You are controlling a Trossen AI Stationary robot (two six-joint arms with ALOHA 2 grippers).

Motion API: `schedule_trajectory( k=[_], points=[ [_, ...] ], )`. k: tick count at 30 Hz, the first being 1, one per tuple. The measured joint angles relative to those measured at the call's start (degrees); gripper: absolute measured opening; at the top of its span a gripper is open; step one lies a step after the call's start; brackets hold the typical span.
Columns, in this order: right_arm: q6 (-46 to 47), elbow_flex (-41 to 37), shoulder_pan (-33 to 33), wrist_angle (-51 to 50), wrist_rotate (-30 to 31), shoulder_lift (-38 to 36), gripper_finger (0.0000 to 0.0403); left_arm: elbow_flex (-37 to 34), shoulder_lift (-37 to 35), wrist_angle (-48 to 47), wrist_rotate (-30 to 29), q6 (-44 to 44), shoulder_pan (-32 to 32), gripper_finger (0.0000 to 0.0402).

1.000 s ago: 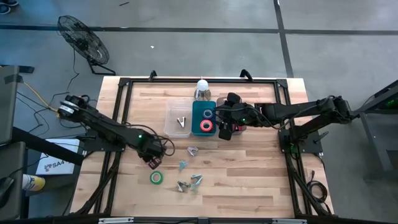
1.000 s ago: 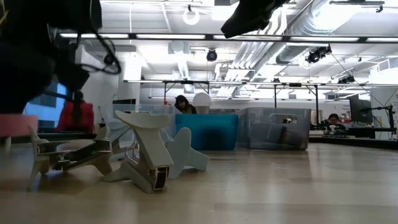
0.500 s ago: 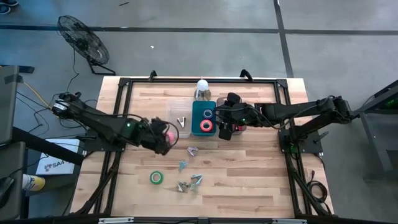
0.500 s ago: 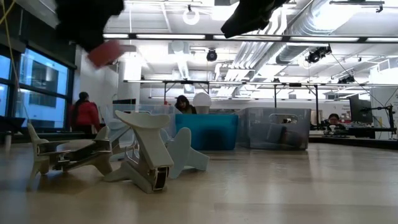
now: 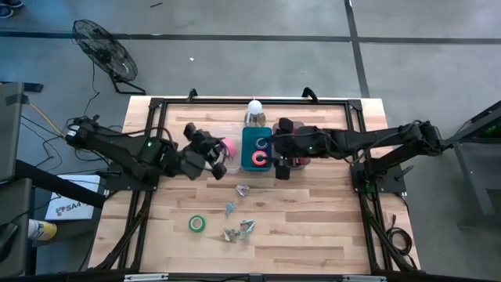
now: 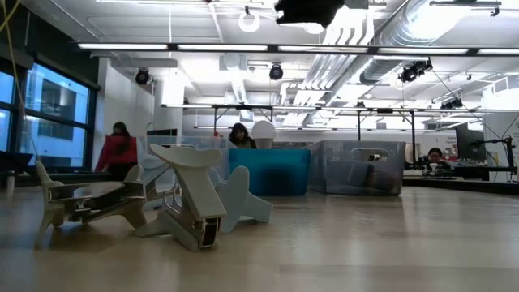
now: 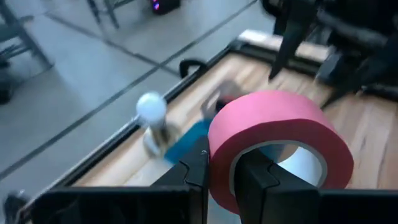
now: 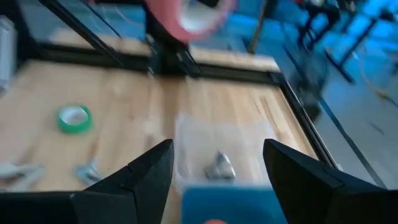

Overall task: Pick and place Stapler, Stapler remover, tape
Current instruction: Put the pink tape into the blue bin

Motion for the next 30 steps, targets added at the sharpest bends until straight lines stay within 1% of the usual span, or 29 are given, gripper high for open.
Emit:
schedule_trajectory(
  k=[5, 8, 14, 23, 27, 30],
  points=[
    [-1.5, 0.0, 0.0, 6.4, -4.1, 0.0, 0.024, 0.8, 0.0, 9.3, 5.0, 10.6, 3.8, 0.0039],
    [-2.4, 0.0, 0.0, 9.6, -5.4, 0.0, 0.024, 0.8, 0.0, 13.6, 9.7, 15.4, 6.4, 0.0039],
    [-4.6, 0.0, 0.0, 14.0, -4.9, 0.0, 0.024, 0.8, 0.0, 16.8, 19.1, 18.4, 11.0, 0.0039],
    [-6.7, 0.0, -0.2, 18.6, -5.6, 0.0, 0.024, 0.8, 0.0, 18.2, 24.6, 19.7, 14.0, 0.0039],
    [-7.1, 0.0, -0.8, 20.0, -6.0, 0.0, 0.024, 0.8, 0.0, 18.9, 24.8, 20.7, 14.0, 0.0039],
    [-7.1, 0.0, -1.0, 22.0, -7.7, 0.0, 0.024, 0.8, 0.0, 20.0, 24.8, 21.6, 14.0, 0.0039]
  ],
)
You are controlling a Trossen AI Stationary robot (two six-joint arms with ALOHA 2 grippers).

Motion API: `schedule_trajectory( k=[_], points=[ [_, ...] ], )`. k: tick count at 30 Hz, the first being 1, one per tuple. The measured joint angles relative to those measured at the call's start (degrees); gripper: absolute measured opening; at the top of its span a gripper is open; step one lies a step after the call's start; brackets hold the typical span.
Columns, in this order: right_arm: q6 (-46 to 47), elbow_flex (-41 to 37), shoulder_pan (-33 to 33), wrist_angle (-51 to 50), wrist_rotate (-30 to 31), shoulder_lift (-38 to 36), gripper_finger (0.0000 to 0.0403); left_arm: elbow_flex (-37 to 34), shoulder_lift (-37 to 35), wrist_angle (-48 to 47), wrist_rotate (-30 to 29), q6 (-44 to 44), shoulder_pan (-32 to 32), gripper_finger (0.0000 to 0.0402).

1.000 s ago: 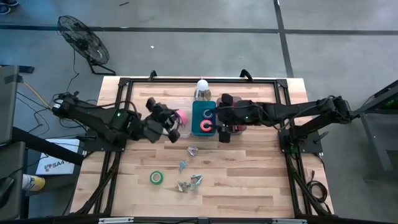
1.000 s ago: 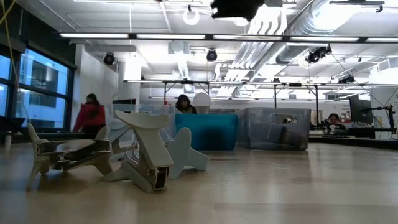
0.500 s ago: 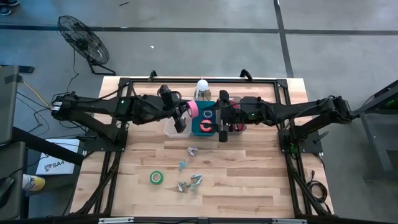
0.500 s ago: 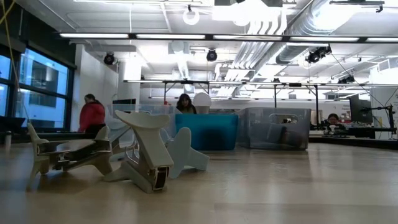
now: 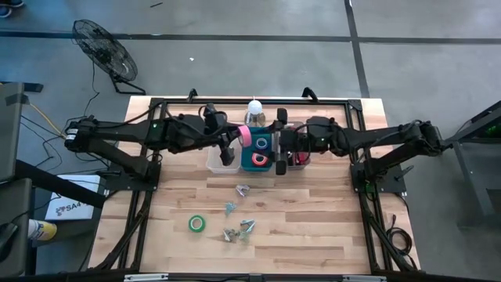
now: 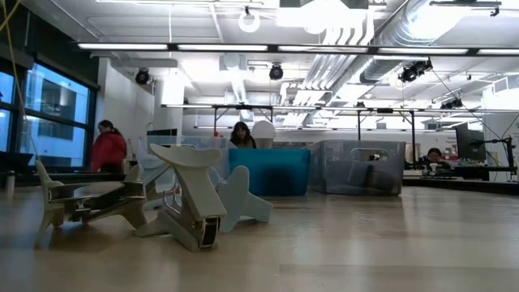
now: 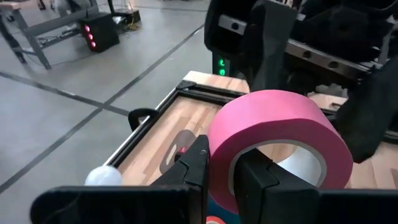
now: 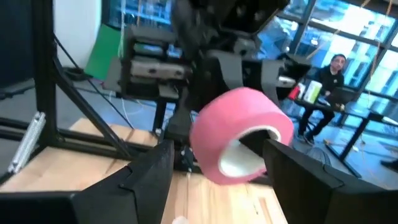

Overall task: Pick and place Stapler, Stapler remover, tape
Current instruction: Put the pink tape into the blue bin

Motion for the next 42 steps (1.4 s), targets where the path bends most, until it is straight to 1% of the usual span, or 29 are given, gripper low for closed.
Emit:
schedule_trajectory(
  k=[7, 12, 16, 23, 25, 26, 27, 31, 35, 40, 42],
  points=[
    [0.8, 0.0, 0.3, 3.1, -0.7, 2.1, 0.024, 0.0, 0.0, 0.2, -2.2, 1.2, 0.0, 0.0039],
    [1.5, 0.0, 0.3, 7.1, -1.3, 3.7, 0.024, 0.0, -0.2, 0.2, -2.6, 1.5, 0.0, 0.0039],
    [2.0, 0.0, -0.1, 7.2, -1.3, 3.8, 0.024, 0.0, -0.2, 0.5, -2.6, 1.4, 0.0, 0.0039],
    [3.1, 0.0, -0.3, 5.9, 0.1, 3.9, 0.024, -0.1, -0.1, 0.4, -2.6, 1.4, 0.0, 0.0039],
    [3.6, 0.1, -0.3, 5.2, 0.9, 4.0, 0.024, 0.0, 0.1, 2.2, -2.2, 1.3, 0.0, 0.0039],
    [3.7, 0.0, -0.3, 4.6, 2.0, 4.3, 0.024, 0.1, 0.2, 2.7, -2.0, 1.3, 0.0, 0.0039],
    [3.7, 0.0, -0.2, 4.0, 3.3, 4.5, 0.024, -0.1, 0.2, 1.3, -2.1, 1.3, 0.0, 0.0039],
    [3.4, -0.1, -0.2, 3.6, 5.0, 4.2, 0.024, -0.1, 0.1, 1.4, -2.0, 1.3, 0.0, 0.0039],
    [3.4, 0.0, -0.3, 3.4, 3.2, 4.3, 0.024, 0.0, 0.1, 0.8, -2.0, 1.4, -0.1, 0.0039],
    [5.7, 0.0, -0.3, 3.9, -1.9, 4.2, 0.024, 0.0, 0.0, 0.8, -1.9, 1.4, -0.1, 0.0039],
    [5.6, 0.0, -0.3, 3.9, -2.1, 4.2, 0.024, 0.0, 0.0, 0.7, -1.9, 1.4, -0.2, 0.0039]
  ],
)
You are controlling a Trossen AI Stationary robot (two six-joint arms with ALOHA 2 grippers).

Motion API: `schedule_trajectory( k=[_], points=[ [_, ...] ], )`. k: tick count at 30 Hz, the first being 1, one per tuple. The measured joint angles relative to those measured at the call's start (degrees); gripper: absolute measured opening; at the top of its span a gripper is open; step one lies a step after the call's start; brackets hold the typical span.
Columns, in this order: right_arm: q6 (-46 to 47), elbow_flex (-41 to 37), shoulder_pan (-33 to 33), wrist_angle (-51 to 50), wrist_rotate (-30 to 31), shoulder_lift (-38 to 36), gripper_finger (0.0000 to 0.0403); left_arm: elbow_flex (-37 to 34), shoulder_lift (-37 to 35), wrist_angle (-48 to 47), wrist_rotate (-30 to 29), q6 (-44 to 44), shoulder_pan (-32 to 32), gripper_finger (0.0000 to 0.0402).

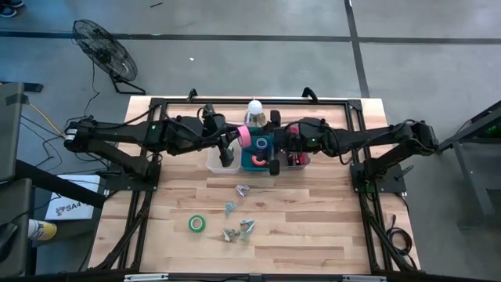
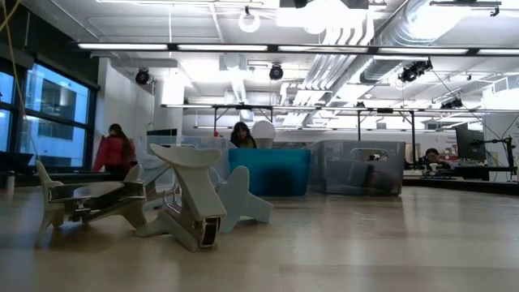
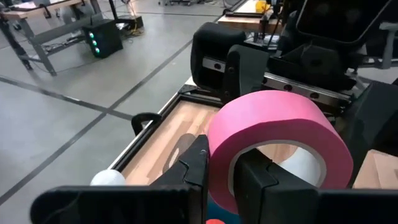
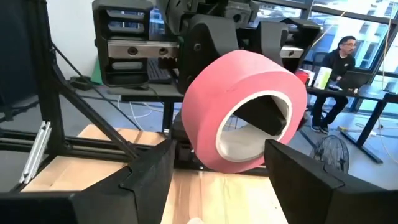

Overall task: Pick and place Stapler, Stapler remover, tape
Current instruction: Put the pink tape into the blue bin

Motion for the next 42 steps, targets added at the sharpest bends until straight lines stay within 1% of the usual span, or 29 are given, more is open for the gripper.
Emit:
schedule_trajectory(
  k=[5, 13, 17, 21, 24, 27, 29, 31, 36, 40, 42],
  points=[
    [-0.2, 0.0, 0.0, 0.9, 0.1, 0.0, 0.024, 0.0, -0.1, 0.1, 0.1, 0.0, 0.0, 0.0039],
    [-1.3, 0.0, 0.2, -1.2, 7.2, -0.1, 0.024, 0.0, 0.1, -0.3, -0.6, 0.0, 0.2, 0.0039],
    [-1.6, 0.0, 0.2, -3.8, 11.6, -0.4, 0.024, 0.0, 0.1, -0.9, -2.3, 0.0, 0.2, 0.0039],
    [-1.6, 0.0, 0.2, -6.9, 12.6, -2.7, 0.024, 0.0, 0.1, -1.6, -3.0, 0.0, 0.2, 0.0039],
    [-1.1, 0.1, 0.2, -7.8, 11.0, -4.6, 0.024, 0.0, 0.1, -1.3, -3.1, 0.0, 0.1, 0.0039],
    [0.6, 0.1, 0.2, -8.1, 5.8, -5.3, 0.024, 0.0, 0.1, -1.1, -2.5, 0.0, 0.2, 0.0039],
    [1.4, 0.1, 0.2, -8.2, 3.4, -5.3, 0.024, 0.0, 0.1, -1.0, -2.4, 0.0, 0.2, 0.0039],
    [1.4, 0.1, 0.2, -8.4, 2.7, -4.8, 0.024, 0.0, 0.1, -0.9, -2.2, 0.0, 0.1, 0.0039],
    [1.5, 0.1, -0.2, -7.6, 2.8, -4.3, 0.024, 0.0, 0.1, -0.2, 0.6, -0.1, 0.1, 0.0039],
    [1.5, 0.1, -0.3, -6.0, 0.5, -4.0, 0.024, 0.0, 0.1, -0.2, 0.8, -0.1, 0.1, 0.0039],
    [1.5, 0.1, -0.2, -5.2, 0.3, -3.9, 0.024, 0.0, 0.1, 0.0, 0.8, -0.1, 0.1, 0.0039]
  ],
)
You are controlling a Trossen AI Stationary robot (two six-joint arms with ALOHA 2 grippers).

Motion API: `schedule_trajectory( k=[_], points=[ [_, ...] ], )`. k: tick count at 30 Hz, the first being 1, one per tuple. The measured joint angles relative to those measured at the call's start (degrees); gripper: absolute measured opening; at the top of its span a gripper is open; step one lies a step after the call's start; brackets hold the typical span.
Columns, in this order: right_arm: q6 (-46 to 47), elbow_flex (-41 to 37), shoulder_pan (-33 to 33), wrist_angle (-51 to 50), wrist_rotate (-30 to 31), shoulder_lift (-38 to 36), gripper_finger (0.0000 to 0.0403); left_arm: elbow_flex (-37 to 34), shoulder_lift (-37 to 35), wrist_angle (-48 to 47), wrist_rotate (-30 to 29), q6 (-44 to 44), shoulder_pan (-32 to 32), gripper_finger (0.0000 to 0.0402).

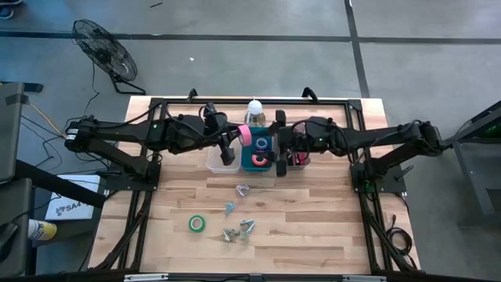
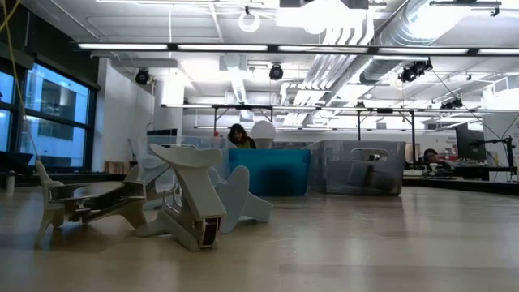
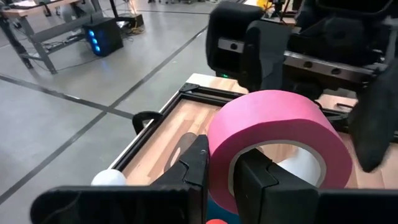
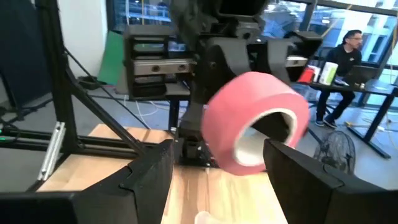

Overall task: Pick and place Stapler, Stapler remover, tape
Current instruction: Put the pink tape into the blue bin

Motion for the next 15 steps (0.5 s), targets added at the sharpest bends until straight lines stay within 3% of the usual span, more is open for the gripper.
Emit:
schedule_trajectory(
  k=[15],
  points=[
    [0.0, 0.0, 0.1, 7.3, -3.4, 3.9, 0.024, 0.0, 0.0, 0.2, 0.0, -0.4, 0.0, 0.0039]
  ],
)
